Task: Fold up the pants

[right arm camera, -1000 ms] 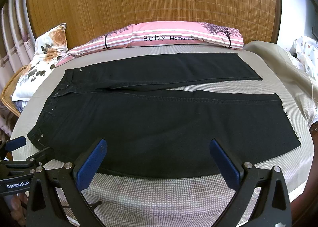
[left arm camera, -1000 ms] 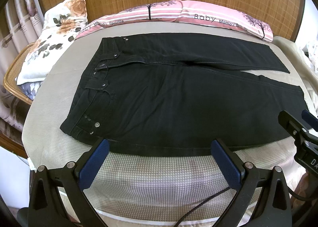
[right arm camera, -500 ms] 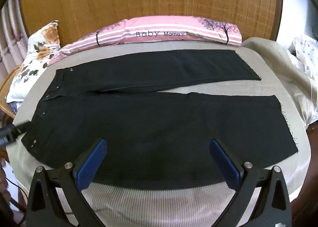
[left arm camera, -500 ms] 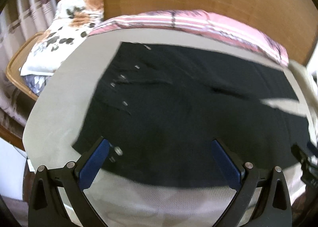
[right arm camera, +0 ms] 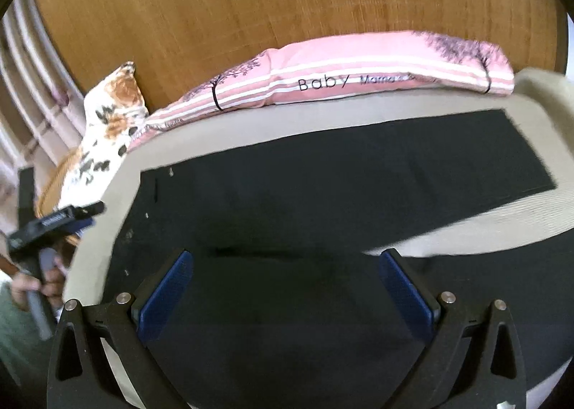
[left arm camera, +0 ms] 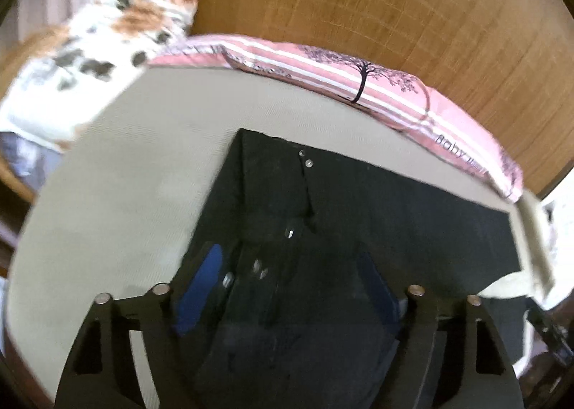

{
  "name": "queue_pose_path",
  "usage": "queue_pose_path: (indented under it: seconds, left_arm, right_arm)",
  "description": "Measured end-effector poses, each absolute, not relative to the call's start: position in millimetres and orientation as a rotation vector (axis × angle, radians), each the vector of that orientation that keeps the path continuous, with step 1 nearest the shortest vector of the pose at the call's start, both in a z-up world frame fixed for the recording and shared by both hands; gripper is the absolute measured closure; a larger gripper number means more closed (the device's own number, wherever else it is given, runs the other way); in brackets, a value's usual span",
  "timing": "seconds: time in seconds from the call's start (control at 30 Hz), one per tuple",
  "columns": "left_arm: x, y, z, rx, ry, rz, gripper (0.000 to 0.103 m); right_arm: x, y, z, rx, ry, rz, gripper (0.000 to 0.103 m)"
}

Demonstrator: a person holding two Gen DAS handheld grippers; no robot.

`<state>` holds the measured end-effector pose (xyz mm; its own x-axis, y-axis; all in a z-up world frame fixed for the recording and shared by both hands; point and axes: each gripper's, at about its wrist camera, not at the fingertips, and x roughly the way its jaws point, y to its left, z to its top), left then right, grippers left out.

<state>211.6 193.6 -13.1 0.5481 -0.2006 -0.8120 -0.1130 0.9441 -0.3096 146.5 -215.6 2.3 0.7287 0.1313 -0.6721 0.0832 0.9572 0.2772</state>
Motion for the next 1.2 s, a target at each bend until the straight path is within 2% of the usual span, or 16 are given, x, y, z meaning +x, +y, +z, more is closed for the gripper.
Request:
queue_pose_path:
  seconds: [0.03,0.17,0.57,0.63,0.7,0.77,0.8,1.2]
  left_arm:
    - [220,199,-18,-0.381,0.996,-0.078,0.036]
    - [256,221,-44,-0.492,1.001,-0.129,0.041]
    - [312,239,-90,-0.472,1.019,-0.203,0.044]
    - [315,235,-88,-0.446,1.016,-0.238,0.053]
    - [320,230,-90,-0.427,1.032,-0.263,0.056]
    - [325,228,-92,-0.423,1.048,-0.277,0.065]
    - [326,230,-93,-0.442,1.056,-0.29,0.073]
    - [354,250,-105,-0.585,1.092,-0.374,0.074]
  right_arm:
    - [153,-215,0,0.316,0.763,0.031,0.0]
    - [177,-206,-12,0.314,0.796,0.046,0.0]
    - [228,-192,-36,0.223,0.875,0.036,0.0]
    - [234,-191,-38,0.219,0.879,0.034,0.0]
    - [241,-190,-40,0.22,0.888,0.033,0.0]
    - [246,-188,-42,0.224,0.892,0.036,0.0]
    - [248,-188,-42,0.223,0.895,0.037,0.0]
    - [260,-190,-52,0.229,0.909,0.037,0.0]
